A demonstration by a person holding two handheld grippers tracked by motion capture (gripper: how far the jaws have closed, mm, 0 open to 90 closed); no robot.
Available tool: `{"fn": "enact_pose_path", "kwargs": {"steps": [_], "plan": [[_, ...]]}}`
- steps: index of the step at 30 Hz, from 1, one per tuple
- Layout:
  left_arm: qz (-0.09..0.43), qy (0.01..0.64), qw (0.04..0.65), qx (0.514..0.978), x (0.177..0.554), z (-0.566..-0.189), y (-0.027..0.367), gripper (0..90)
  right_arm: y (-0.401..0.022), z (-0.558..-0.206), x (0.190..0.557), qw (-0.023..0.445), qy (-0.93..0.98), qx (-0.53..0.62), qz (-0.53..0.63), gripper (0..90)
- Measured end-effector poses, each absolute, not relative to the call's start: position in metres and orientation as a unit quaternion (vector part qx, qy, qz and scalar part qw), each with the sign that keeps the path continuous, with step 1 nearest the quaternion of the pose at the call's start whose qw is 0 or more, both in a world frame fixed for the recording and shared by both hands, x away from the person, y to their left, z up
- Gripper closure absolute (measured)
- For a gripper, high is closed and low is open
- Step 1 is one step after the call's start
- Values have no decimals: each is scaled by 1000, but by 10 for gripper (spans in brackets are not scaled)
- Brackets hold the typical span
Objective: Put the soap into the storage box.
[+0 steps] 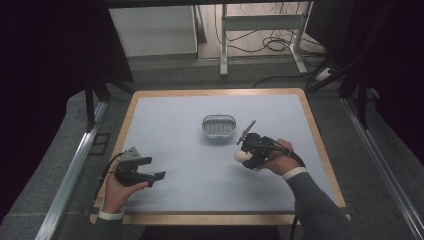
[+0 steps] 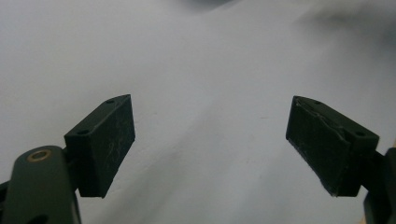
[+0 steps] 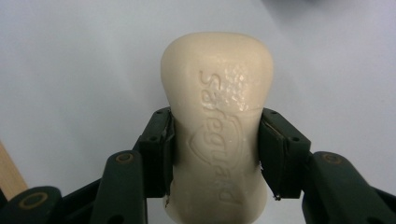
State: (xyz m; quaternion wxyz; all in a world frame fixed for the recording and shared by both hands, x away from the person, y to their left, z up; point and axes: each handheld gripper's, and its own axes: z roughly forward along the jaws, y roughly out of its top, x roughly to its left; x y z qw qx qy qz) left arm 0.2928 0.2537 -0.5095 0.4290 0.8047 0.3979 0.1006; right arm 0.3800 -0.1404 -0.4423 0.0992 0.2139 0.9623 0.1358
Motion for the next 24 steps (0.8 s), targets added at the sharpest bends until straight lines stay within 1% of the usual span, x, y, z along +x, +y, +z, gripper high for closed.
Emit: {"fn": "enact_pose_path", "kwargs": {"steps": [3, 8, 17, 20, 24], "plan": [[90, 390, 443, 802, 293, -509, 253, 160, -140, -440, 383, 101, 962, 213, 138, 499], [94, 390, 435, 806, 293, -509, 250, 160, -138, -437, 389, 106, 961, 215, 139, 499], [90, 388, 435, 807, 293, -510, 251, 160, -135, -434, 401, 111, 960, 214, 144, 499], [90, 388, 434, 808, 293, -510, 250, 160, -134, -432, 405, 120, 957, 219, 146, 499], [84, 389, 439, 806, 293, -510, 250, 156, -132, -430, 412, 119, 957, 221, 147, 499]]}}
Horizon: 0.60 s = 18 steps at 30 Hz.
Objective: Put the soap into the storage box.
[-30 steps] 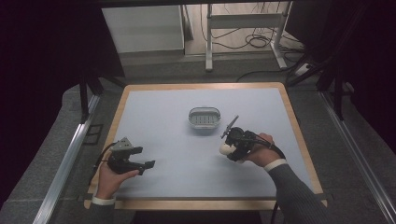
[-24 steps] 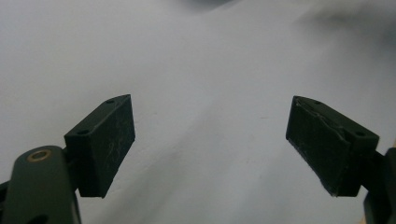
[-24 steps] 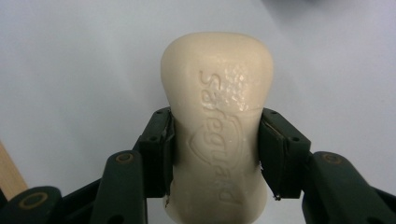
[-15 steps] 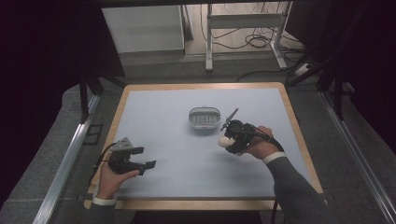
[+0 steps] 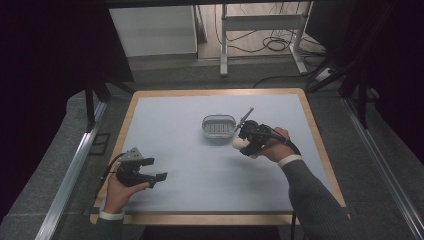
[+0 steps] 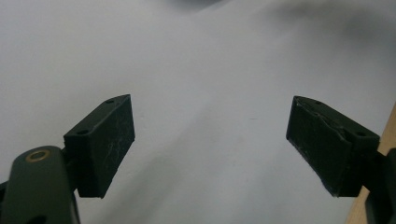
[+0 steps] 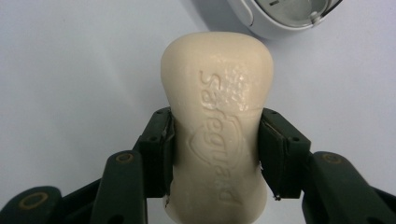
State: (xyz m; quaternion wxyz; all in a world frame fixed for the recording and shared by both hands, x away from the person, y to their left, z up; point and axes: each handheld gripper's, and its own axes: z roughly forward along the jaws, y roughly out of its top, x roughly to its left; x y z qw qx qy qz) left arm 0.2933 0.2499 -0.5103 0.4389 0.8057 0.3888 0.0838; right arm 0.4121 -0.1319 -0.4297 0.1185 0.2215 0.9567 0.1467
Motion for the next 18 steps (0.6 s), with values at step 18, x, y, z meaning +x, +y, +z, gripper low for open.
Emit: {"fn": "enact_pose_path", "kwargs": {"steps": [18], "plan": [[88, 390, 432, 809, 293, -511, 251, 156, -123, -422, 438, 116, 953, 224, 168, 499]]}}
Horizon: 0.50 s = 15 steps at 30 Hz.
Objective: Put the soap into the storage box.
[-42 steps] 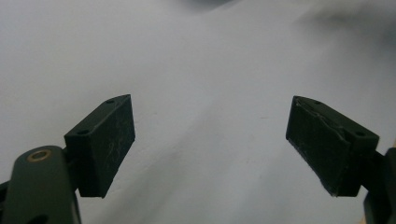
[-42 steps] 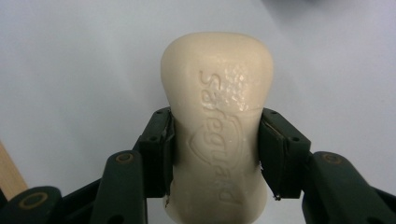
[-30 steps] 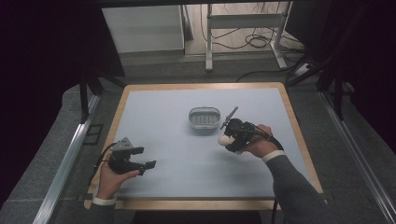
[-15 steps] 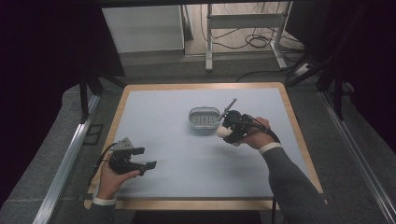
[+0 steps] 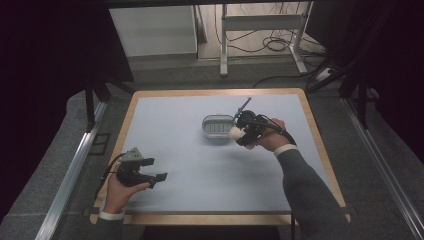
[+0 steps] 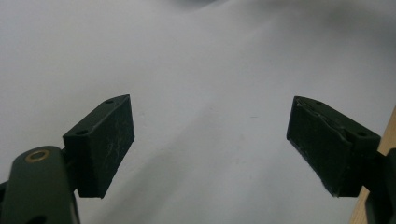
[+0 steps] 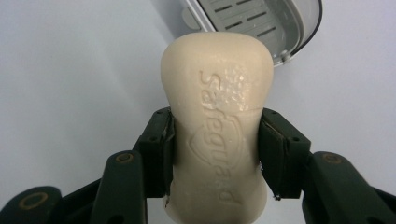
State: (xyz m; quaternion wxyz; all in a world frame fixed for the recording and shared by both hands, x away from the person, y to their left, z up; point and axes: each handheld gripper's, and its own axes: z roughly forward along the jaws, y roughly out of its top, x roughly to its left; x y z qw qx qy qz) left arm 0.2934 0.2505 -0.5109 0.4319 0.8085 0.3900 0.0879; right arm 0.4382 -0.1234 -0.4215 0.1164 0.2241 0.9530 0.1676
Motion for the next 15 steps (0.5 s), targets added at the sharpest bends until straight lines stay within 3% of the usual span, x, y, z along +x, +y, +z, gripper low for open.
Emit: {"fn": "enact_pose_path", "kwargs": {"steps": [15], "plan": [[86, 390, 432, 809, 293, -511, 250, 156, -120, -419, 455, 117, 951, 224, 176, 499]]}}
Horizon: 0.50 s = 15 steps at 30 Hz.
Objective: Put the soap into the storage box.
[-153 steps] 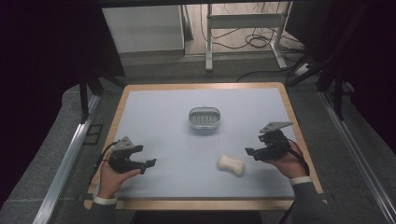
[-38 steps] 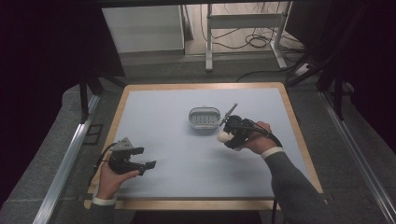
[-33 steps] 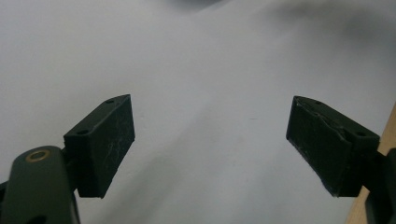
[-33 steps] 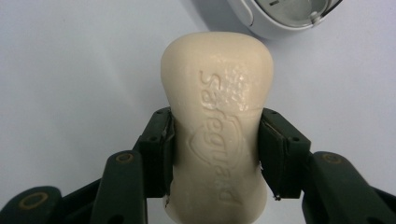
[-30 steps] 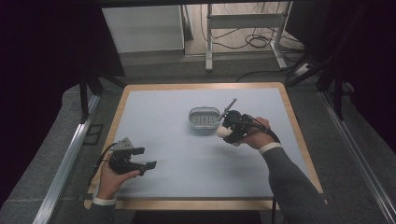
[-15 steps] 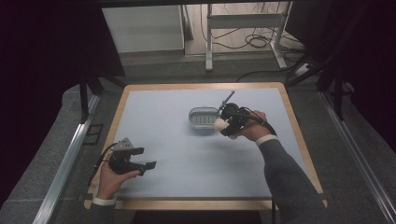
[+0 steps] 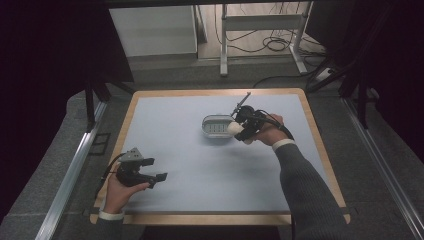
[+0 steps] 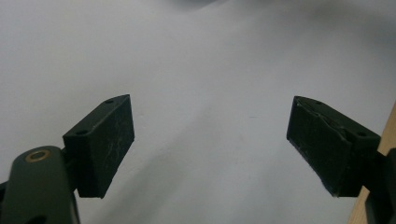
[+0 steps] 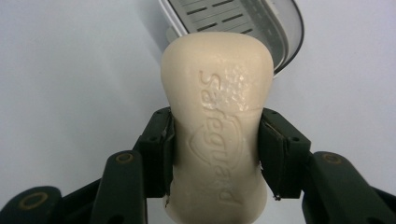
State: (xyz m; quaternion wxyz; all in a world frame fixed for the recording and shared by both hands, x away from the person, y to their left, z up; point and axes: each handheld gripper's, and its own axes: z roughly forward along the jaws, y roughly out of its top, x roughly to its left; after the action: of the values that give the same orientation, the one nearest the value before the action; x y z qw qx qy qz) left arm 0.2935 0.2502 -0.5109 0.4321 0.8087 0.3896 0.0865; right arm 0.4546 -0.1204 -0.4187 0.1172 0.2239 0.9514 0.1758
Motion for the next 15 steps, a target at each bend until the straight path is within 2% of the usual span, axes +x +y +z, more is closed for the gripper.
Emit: {"fn": "enact_pose_path", "kwargs": {"steps": [15], "plan": [[85, 386, 431, 811, 294, -511, 249, 156, -112, -418, 477, 117, 951, 222, 181, 499]]}}
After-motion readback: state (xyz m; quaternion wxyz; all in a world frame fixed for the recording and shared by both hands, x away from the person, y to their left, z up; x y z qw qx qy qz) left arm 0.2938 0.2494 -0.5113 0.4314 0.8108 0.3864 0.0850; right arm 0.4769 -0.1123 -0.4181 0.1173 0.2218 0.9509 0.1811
